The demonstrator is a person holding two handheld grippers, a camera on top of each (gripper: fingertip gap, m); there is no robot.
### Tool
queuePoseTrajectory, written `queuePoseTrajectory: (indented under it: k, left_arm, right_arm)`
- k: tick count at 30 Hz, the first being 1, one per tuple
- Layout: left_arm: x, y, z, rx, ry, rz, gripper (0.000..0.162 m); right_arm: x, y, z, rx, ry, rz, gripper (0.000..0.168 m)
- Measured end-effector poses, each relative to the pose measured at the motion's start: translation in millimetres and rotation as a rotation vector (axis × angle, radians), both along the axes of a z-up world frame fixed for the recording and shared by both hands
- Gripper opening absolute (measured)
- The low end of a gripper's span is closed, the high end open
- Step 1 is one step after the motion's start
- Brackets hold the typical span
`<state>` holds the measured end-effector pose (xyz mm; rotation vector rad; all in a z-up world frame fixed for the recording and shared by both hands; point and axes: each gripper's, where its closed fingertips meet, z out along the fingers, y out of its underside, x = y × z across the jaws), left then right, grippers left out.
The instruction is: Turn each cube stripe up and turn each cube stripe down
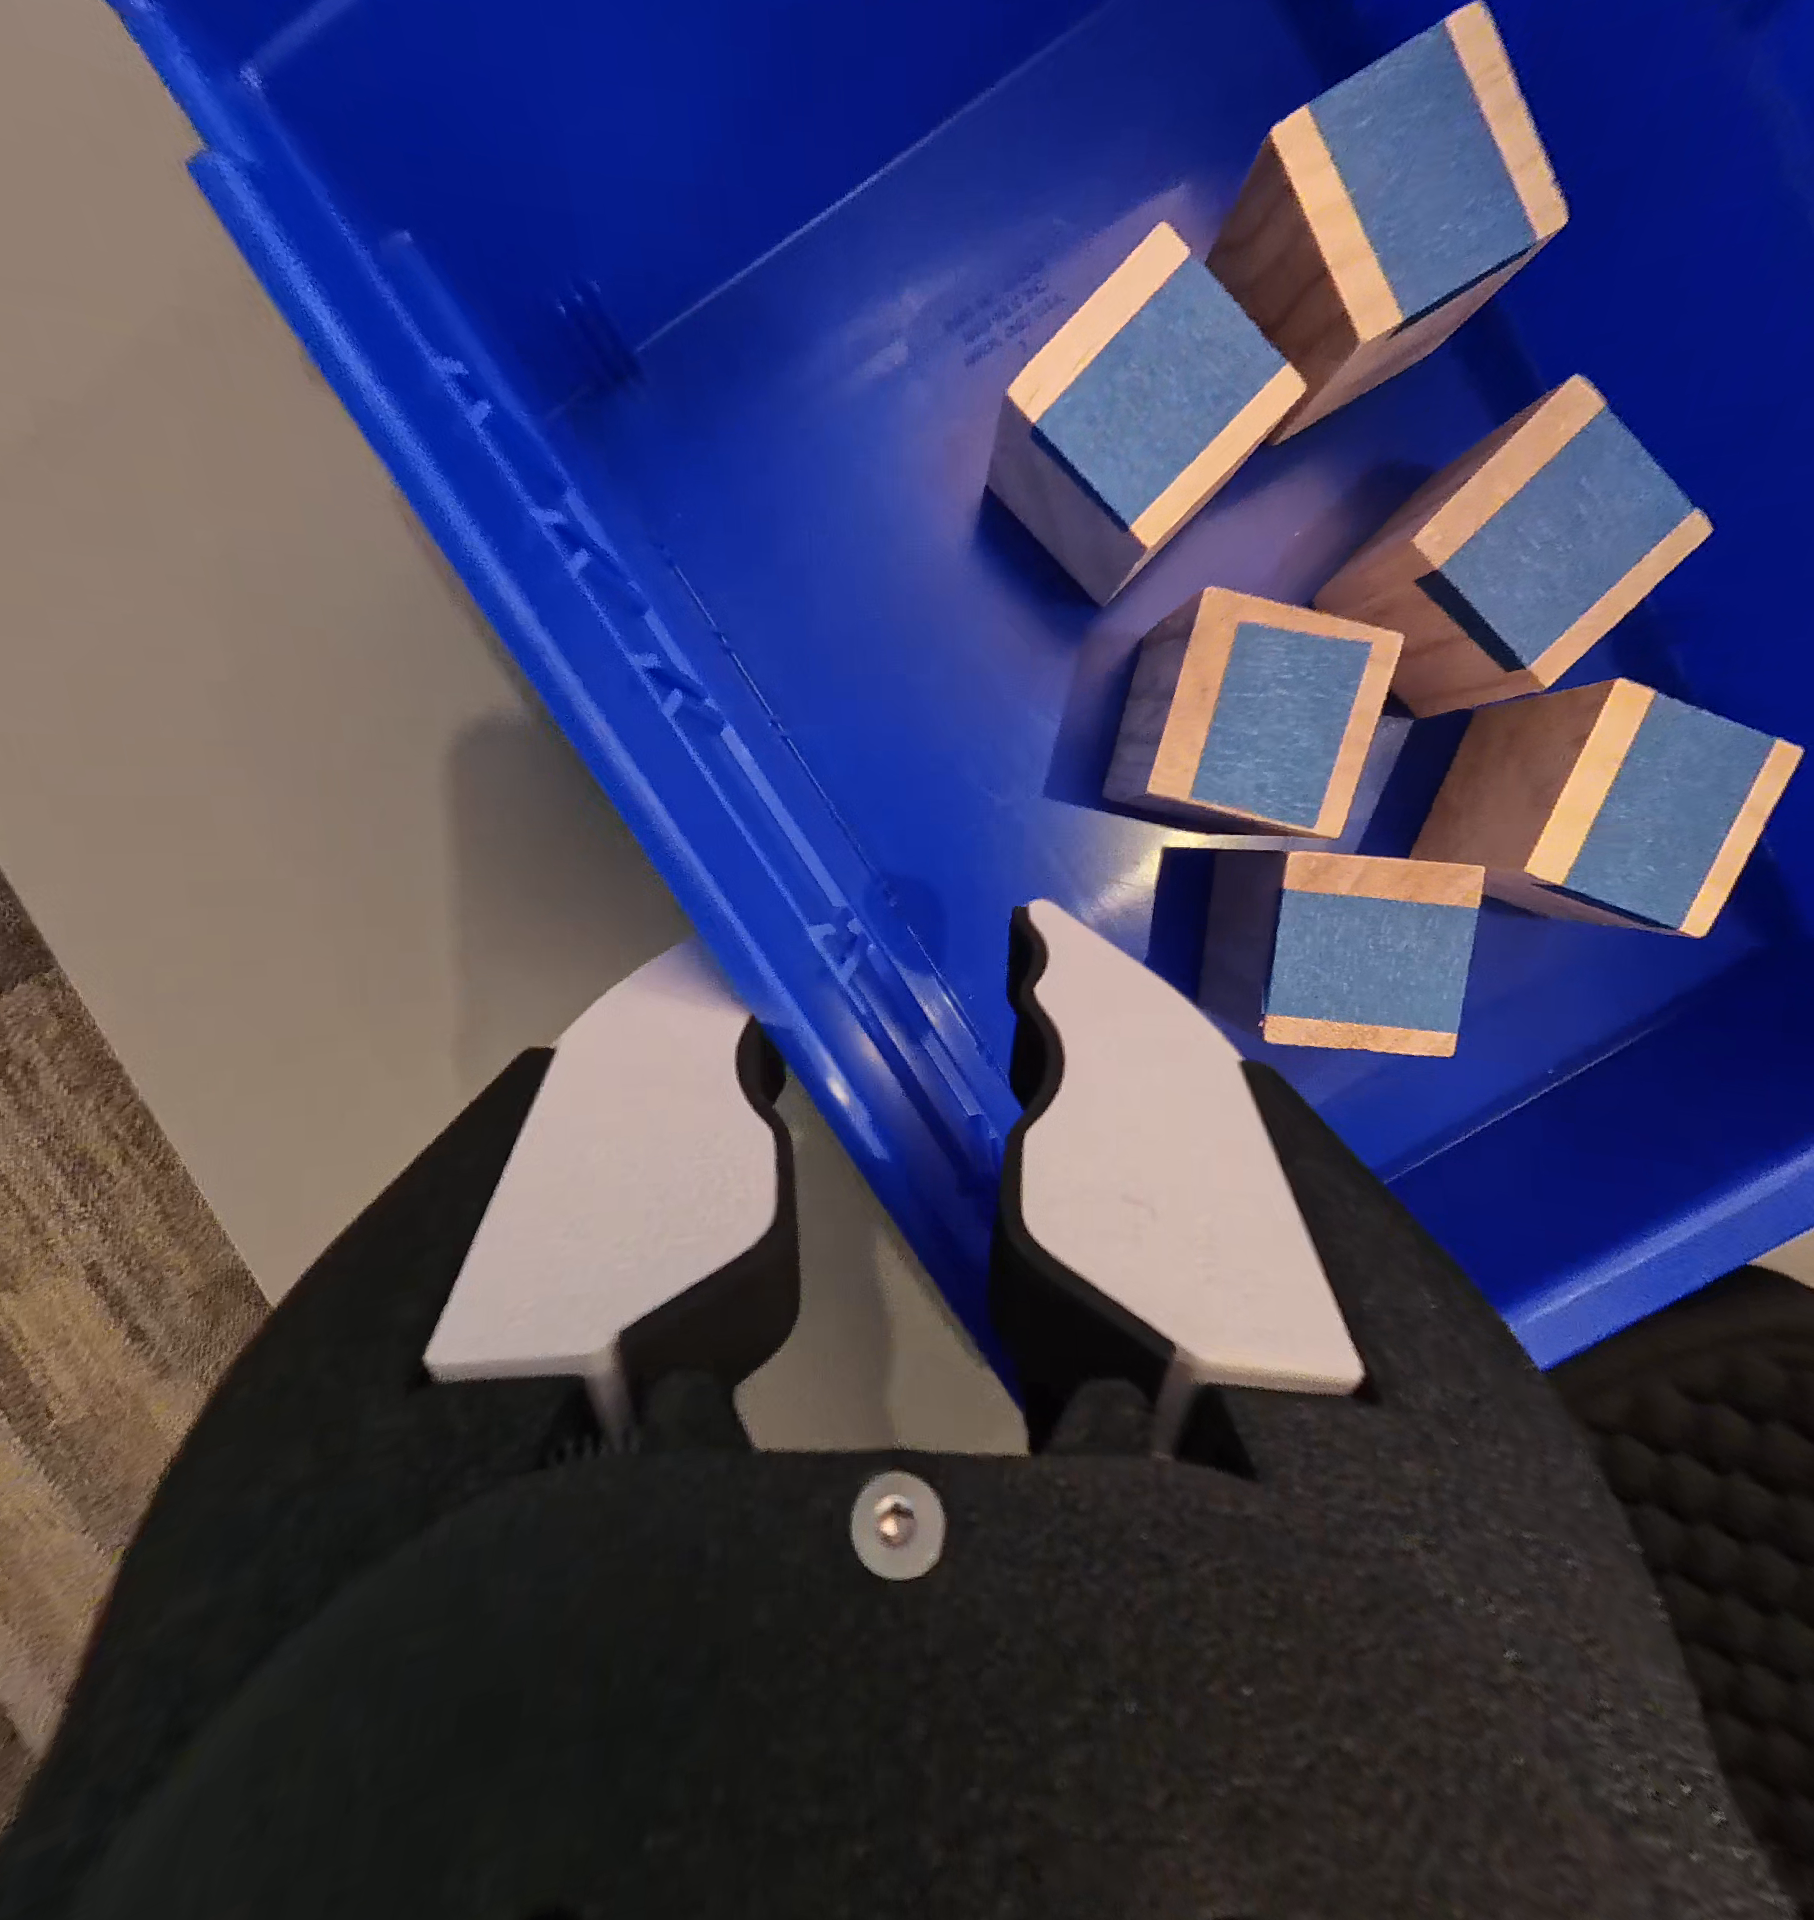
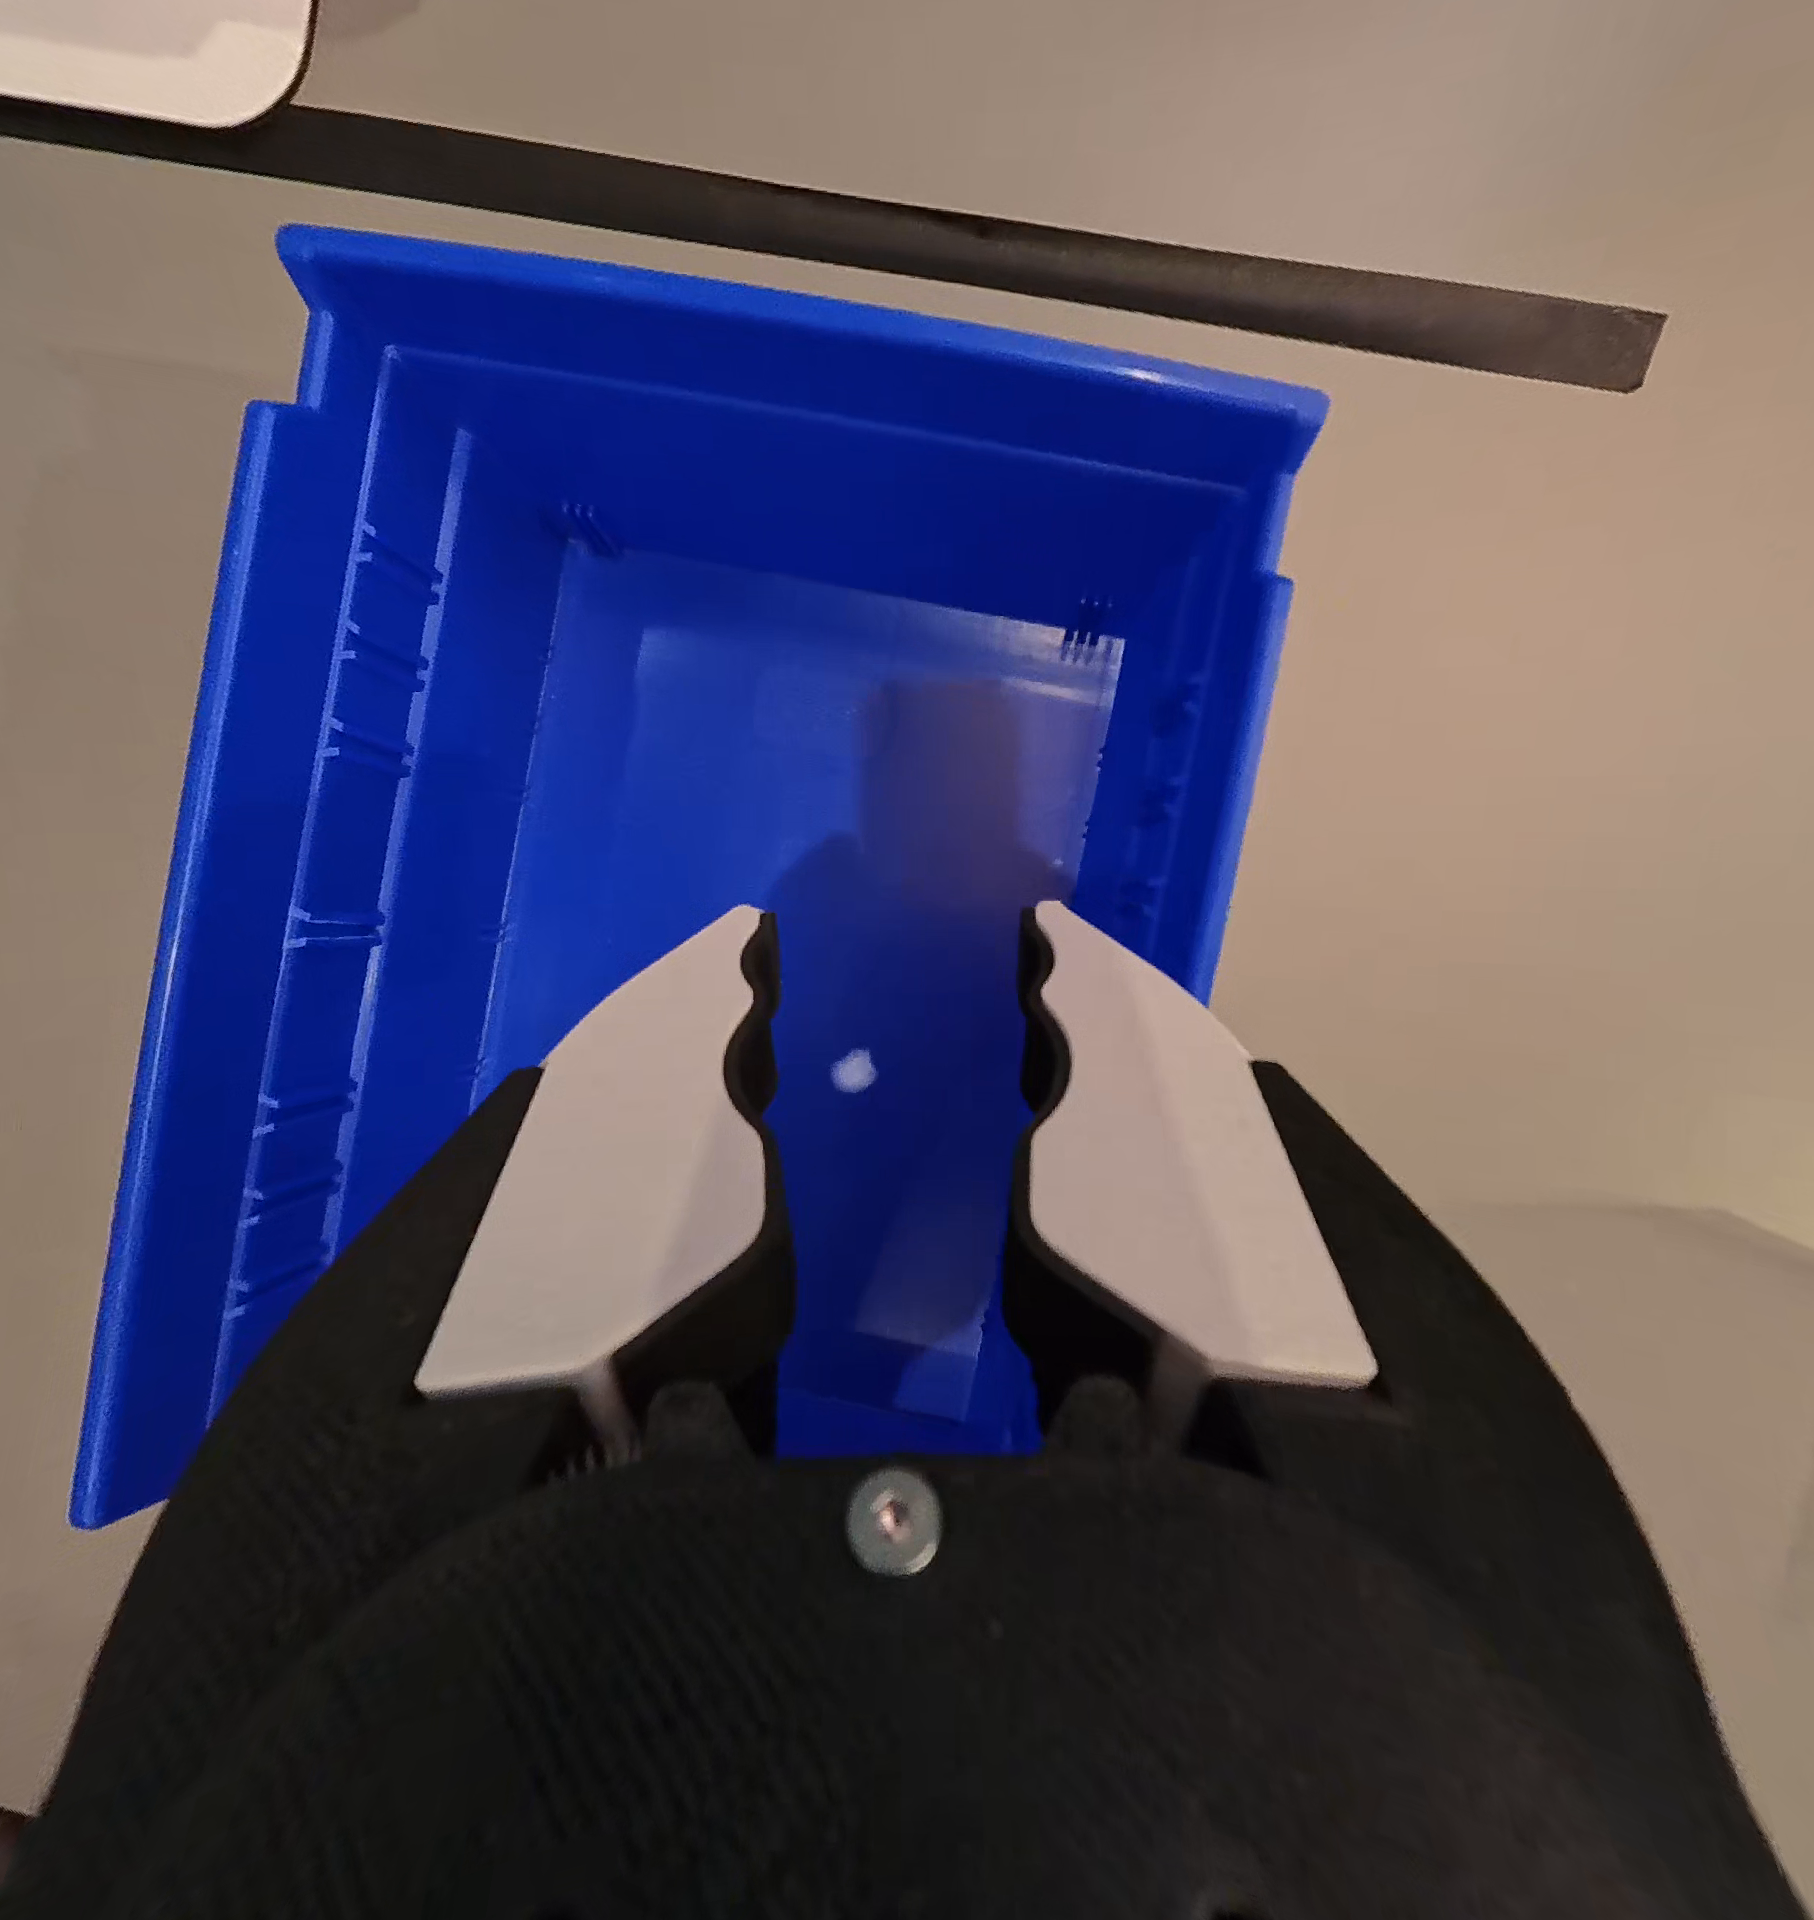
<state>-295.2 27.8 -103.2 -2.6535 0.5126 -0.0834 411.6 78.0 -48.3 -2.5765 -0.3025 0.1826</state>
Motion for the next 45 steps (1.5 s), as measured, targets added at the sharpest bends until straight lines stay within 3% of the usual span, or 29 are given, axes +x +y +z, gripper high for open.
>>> queuePoseTrajectory:
  k: [1,6,7,9,12,17,23,30,45]
  left_arm:
    - [-1.1,3.8,4.4,0.040,-0.011,0.009,0.045]
    - [6.5,26.5,72.1,0.378,-0.169,0.010,0.055]
    - [14.7,29.7,89.6,0.446,-0.212,-0.023,0.062]
    - [35.9,31.7,116.9,0.544,-0.250,-0.145,0.059]
    - [57.8,38.5,125.6,0.580,-0.145,-0.285,0.059]
    - [90.2,49.8,85.7,0.386,0.076,-0.540,0.058]
    - [91.2,61.9,26.5,0.152,0.386,-0.769,0.056]
    - [81.7,67.1,-14.0,-0.144,0.376,-0.723,0.055]
    - [78.1,66.5,-40.7,-0.262,0.315,-0.673,0.046]
  right_arm:
    - [1.3,-0.5,-0.2,-0.002,0.001,-0.005,0.047]
    - [9.3,-1.1,2.3,0.011,0.005,-0.030,0.047]
    - [10.1,-1.1,2.9,0.014,0.007,-0.033,0.047]
    - [11.5,-0.4,3.7,0.018,0.008,-0.039,0.047]
    - [10.3,-0.3,2.5,0.015,0.008,-0.033,0.047]
    - [7.6,-1.4,-1.2,0.000,-0.004,-0.019,0.047]
    - [9.1,-1.7,-1.4,-0.003,-0.008,-0.018,0.047]
    - [11.5,-3.2,-4.1,-0.019,-0.017,-0.015,0.047]
    - [6.0,-1.9,-13.9,-0.063,-0.048,0.010,0.047]
